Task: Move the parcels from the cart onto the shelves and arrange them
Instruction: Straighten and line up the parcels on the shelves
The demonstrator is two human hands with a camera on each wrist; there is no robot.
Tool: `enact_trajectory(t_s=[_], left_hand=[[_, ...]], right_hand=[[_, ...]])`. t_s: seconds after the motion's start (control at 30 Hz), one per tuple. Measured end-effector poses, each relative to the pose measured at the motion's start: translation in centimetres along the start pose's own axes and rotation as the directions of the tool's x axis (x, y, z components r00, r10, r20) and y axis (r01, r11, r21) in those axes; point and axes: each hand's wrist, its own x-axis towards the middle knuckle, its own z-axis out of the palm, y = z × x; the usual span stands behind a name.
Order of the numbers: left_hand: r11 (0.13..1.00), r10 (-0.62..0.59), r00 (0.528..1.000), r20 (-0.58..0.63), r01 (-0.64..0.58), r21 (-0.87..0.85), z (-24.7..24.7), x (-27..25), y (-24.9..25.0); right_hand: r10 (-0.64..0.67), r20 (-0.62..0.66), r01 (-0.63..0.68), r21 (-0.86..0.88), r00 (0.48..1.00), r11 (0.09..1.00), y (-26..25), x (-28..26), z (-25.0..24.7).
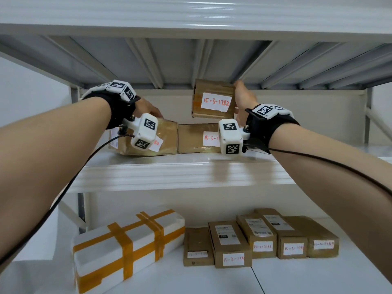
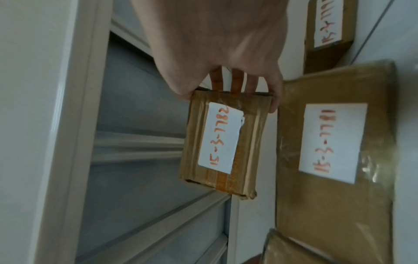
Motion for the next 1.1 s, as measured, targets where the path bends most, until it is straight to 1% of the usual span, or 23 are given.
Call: enact_trajectory(t_s=[0.03, 0.13, 0.27, 0.37, 0.47, 0.53, 0.6, 0.7, 0.77, 0.87, 0.97, 1.03, 1.1], left_hand=[[1.0, -0.013, 1.0, 0.017, 0.013, -0.001, 0.2, 0.1, -0.1], [0.996, -0.044, 0.999, -0.022, 0.045, 0.074, 0.5, 0.6, 0.1], [0.988, -0.058, 0.991, -0.117, 0.074, 0.134, 1.0, 1.4, 0.5], [0.987, -0.059, 0.981, -0.186, 0.086, 0.139, 1.6, 2.5, 0.2], [0.99, -0.057, 0.973, -0.223, 0.084, 0.116, 1.8, 3.0, 0.5], [0.994, -0.056, 0.976, -0.213, 0.073, 0.075, 1.8, 3.2, 0.9], [0.998, -0.051, 0.98, -0.191, 0.059, 0.037, 1.8, 3.6, 1.8], [0.999, -0.016, 0.983, -0.181, 0.024, 0.041, 1.9, 4.3, 3.2], [0.999, -0.013, 0.987, -0.159, 0.021, 0.046, 1.9, 4.8, 3.9], [0.997, -0.031, 0.989, -0.146, 0.042, 0.07, 1.9, 5.3, 4.4], [0.995, -0.049, 0.988, -0.15, 0.061, 0.076, 1.9, 6.0, 4.3], [0.997, -0.051, 0.986, -0.156, 0.06, 0.056, 1.9, 6.2, 4.3], [0.996, -0.056, 0.984, -0.172, 0.066, 0.052, 1.9, 6.3, 4.3]], right_hand=[[0.006, -0.018, -0.006, -0.011, 1.0, 1.0, -0.2, -0.4, -0.8], [-0.017, -0.045, 0.015, -0.044, 0.999, 0.999, -1.2, -2.4, -3.2], [-0.044, -0.11, 0.044, -0.001, 0.993, 0.999, -0.8, -1.1, -5.9], [-0.05, -0.145, 0.049, -0.012, 0.988, 0.999, -0.5, -0.6, -7.5], [-0.064, -0.155, 0.059, -0.032, 0.986, 0.998, -0.2, 0.1, -8.7], [-0.066, -0.16, 0.061, -0.035, 0.985, 0.998, -0.1, 0.3, -9.2], [-0.073, -0.161, 0.062, -0.073, 0.984, 0.995, -0.2, 0.3, -9.7], [-0.058, -0.203, 0.036, -0.112, 0.978, 0.993, -0.2, 0.7, -10.6], [-0.054, -0.255, 0.017, -0.146, 0.965, 0.989, 0.1, 1.3, -11.3], [-0.065, -0.295, -0.011, -0.248, 0.953, 0.969, 0.6, 1.2, -12.5], [-0.043, -0.252, -0.036, -0.301, 0.967, 0.953, 1.6, 1.2, -13.1], [-0.033, -0.194, -0.026, -0.293, 0.981, 0.956, 1.9, 1.3, -13.2], [-0.05, -0.135, 0.002, -0.335, 0.99, 0.942, 1.8, 1.2, -12.9]])
